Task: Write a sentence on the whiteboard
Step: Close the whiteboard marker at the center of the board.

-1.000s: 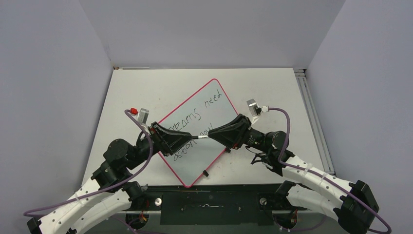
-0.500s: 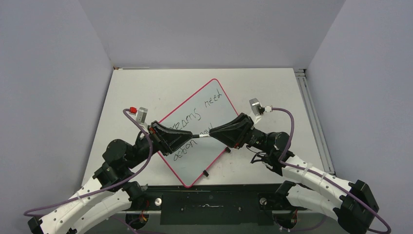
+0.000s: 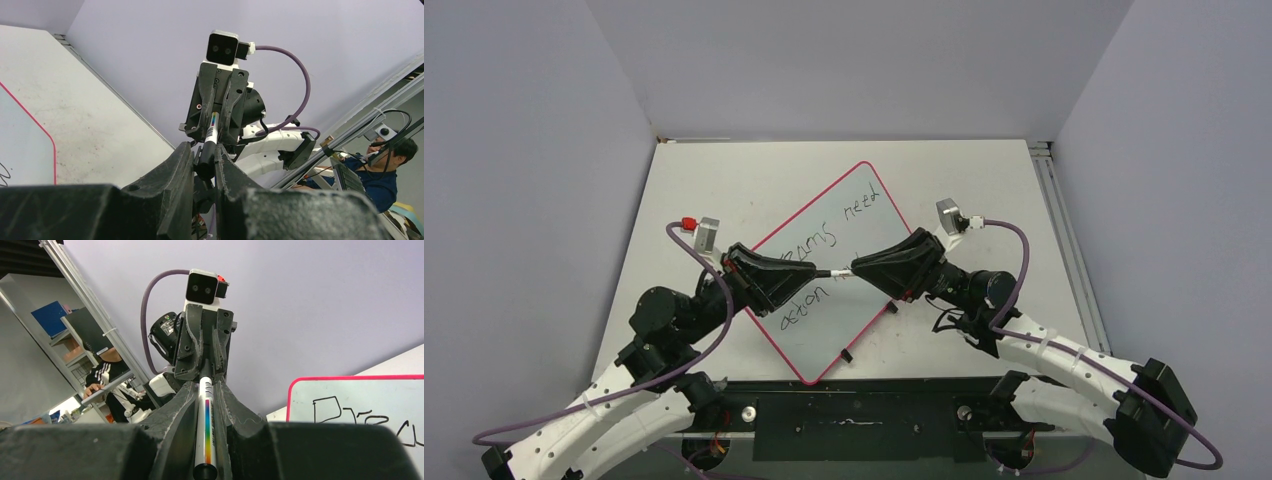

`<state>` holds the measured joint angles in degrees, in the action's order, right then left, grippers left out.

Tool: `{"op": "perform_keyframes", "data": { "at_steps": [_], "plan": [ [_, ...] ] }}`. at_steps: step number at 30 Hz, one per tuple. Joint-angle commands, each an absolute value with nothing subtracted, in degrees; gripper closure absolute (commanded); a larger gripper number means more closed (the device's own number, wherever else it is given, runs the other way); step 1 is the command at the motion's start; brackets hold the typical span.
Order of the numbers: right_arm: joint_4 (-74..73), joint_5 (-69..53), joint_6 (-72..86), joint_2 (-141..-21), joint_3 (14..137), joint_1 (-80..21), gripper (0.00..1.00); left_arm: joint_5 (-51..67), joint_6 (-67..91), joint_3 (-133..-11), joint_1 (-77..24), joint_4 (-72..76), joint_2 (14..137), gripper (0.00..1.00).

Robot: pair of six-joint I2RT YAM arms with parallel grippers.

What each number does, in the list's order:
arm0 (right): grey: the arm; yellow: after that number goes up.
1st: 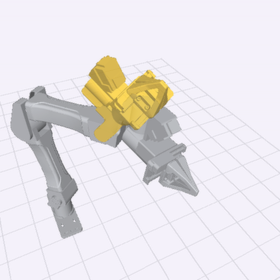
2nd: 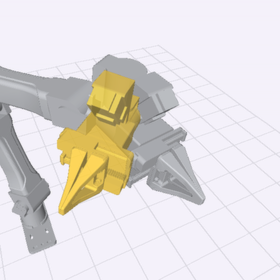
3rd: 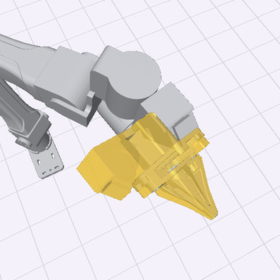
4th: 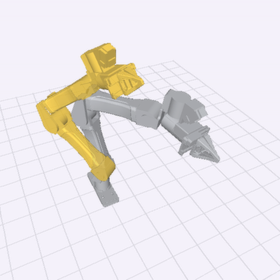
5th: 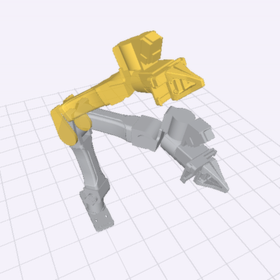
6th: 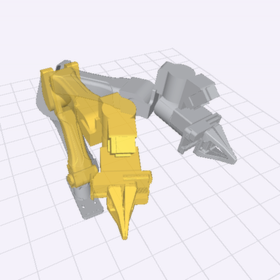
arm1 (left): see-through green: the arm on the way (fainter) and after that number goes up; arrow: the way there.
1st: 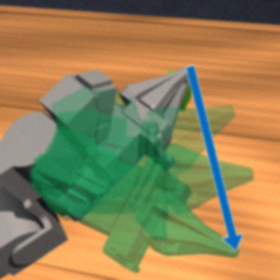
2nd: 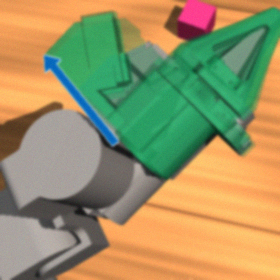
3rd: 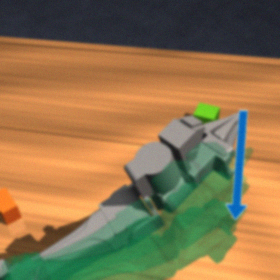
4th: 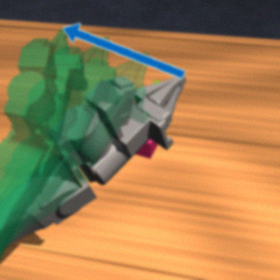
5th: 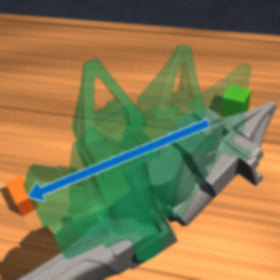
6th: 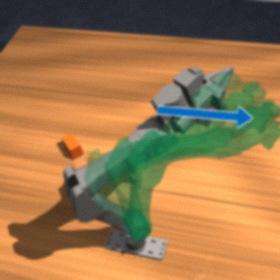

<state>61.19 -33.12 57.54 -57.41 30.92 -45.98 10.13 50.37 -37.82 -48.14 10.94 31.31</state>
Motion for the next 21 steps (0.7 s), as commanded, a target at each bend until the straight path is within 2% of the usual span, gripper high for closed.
{"op": "perform_keyframes", "data": {
  "at_steps": [1, 21],
  "plan": [
    [61.52, -32.73, 55.45, -59.49, 33.93, -48.69, 0.95, 17.57, 50.36, -37.34, -48.87, 13.17, 34.22, 1.0],
    [58.84, -30.65, 52.8, -61.74, 36.19, -50.83, 0.95, 21.1, 49.22, -35.96, -50.85, 14.22, 36.89, 1.0]
  ]
}}
